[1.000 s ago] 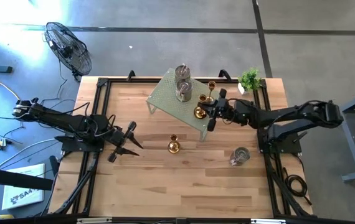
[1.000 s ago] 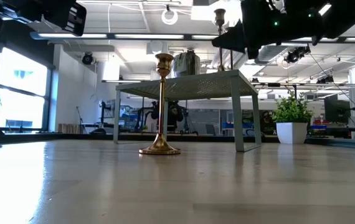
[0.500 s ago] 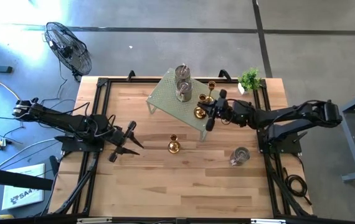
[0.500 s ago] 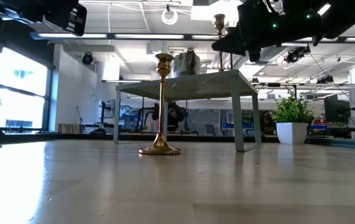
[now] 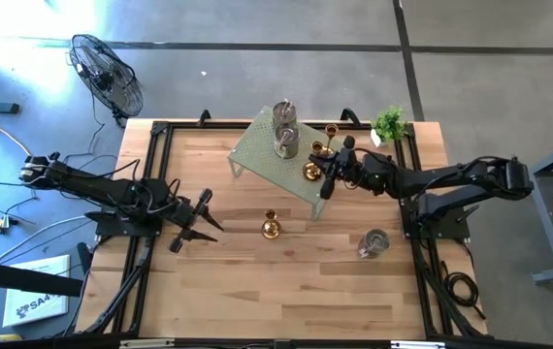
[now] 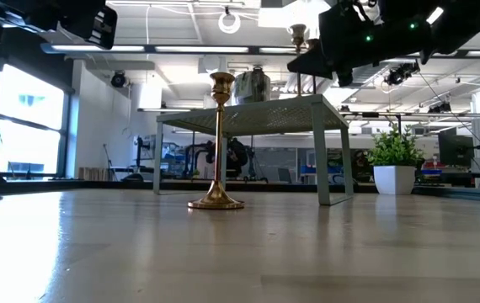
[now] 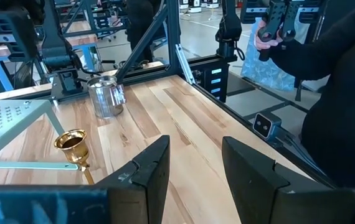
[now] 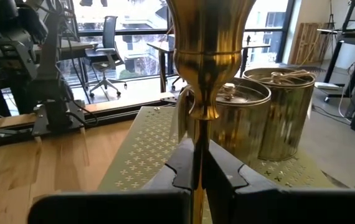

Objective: Pick & Place candle stick holders
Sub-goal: Put the left gold candle holder on the shelf

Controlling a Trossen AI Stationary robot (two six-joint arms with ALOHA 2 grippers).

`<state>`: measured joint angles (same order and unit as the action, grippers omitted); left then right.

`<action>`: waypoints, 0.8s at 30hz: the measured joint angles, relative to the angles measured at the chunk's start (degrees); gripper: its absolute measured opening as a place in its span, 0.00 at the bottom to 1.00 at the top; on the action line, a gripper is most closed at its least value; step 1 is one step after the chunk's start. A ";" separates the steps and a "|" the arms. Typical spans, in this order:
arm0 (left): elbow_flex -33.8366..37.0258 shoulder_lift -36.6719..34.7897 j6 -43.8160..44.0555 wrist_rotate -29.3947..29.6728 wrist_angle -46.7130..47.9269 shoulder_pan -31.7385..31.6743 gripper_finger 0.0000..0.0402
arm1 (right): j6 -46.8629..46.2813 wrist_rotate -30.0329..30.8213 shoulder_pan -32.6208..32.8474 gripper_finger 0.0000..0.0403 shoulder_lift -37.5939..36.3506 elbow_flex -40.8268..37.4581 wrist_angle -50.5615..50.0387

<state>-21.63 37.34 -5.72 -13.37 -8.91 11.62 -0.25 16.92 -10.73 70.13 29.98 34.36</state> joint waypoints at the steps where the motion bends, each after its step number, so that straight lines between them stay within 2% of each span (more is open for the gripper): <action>1: 0.00 0.02 0.00 0.00 0.06 0.00 0.36 | 0.00 -0.06 -0.14 0.02 0.00 0.00 -0.14; 24: 0.00 0.02 0.04 -0.02 0.05 0.00 0.36 | -0.02 2.32 -0.19 0.02 0.02 -0.07 -1.81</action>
<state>-21.63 37.36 -5.68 -13.39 -8.86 11.62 -0.27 19.25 -10.92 70.15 29.91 32.56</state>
